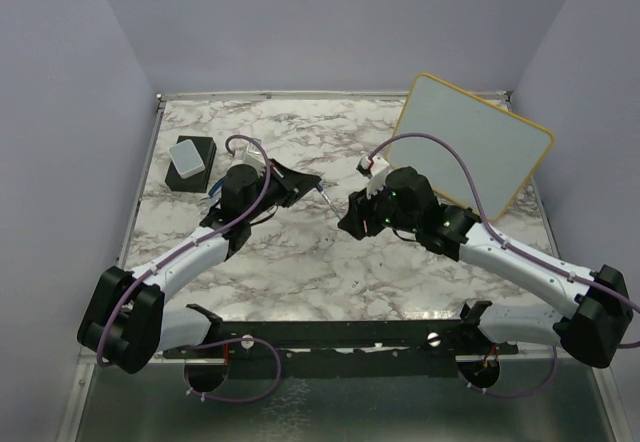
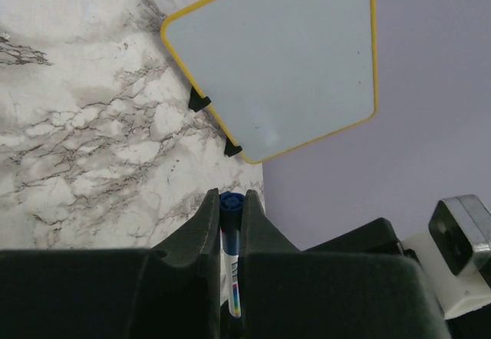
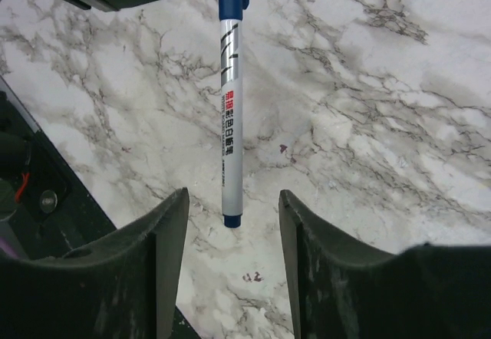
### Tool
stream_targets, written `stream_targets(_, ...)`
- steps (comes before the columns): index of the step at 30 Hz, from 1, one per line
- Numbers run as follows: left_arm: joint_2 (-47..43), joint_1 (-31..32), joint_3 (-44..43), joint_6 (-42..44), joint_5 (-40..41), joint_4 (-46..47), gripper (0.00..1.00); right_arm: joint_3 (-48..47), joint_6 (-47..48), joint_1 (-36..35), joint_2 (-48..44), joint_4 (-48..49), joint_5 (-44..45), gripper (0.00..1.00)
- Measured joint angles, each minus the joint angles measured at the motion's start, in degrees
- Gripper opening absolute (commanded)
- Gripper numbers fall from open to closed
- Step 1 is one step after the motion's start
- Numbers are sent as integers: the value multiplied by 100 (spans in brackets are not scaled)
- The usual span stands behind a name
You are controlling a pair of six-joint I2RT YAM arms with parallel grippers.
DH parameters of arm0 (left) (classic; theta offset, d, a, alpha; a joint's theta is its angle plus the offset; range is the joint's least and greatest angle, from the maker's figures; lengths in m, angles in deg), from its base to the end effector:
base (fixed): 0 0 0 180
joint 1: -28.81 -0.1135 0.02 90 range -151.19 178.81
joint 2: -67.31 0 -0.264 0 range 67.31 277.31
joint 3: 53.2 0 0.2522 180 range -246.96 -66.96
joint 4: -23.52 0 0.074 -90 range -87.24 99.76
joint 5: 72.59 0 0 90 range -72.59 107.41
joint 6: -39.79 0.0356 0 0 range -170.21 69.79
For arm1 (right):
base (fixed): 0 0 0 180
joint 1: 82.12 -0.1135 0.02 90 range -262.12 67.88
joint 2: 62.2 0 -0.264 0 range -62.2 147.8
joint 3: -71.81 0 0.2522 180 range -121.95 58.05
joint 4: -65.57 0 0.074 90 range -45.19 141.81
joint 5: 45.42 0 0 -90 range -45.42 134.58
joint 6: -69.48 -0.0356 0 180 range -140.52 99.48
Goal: Write a sentence on the whiteboard
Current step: Open the whiteboard marker at the center of the board.
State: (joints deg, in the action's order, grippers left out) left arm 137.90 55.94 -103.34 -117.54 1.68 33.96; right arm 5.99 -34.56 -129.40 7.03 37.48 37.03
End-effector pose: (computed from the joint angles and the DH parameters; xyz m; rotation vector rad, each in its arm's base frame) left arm 0.2405 -0.1341 0.2556 -0.4604 1.9194 -1.3914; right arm 0.1806 0.2025 0.2882 -0.7112 2.0968 0.7575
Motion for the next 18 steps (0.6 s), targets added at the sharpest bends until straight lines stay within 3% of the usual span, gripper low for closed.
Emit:
stream_targets(3,-72,0,177,-286,173,85,0,195,-138,0,-326,280,234,67)
stream_targets(10,-455,0,675,-1587,647,485,0,866,-494,-2,-1001,1480,507,66)
stream_targets(18,-647,0,848,-2684,1043,831,0,1340,-758,-2,-734,3322,492,61)
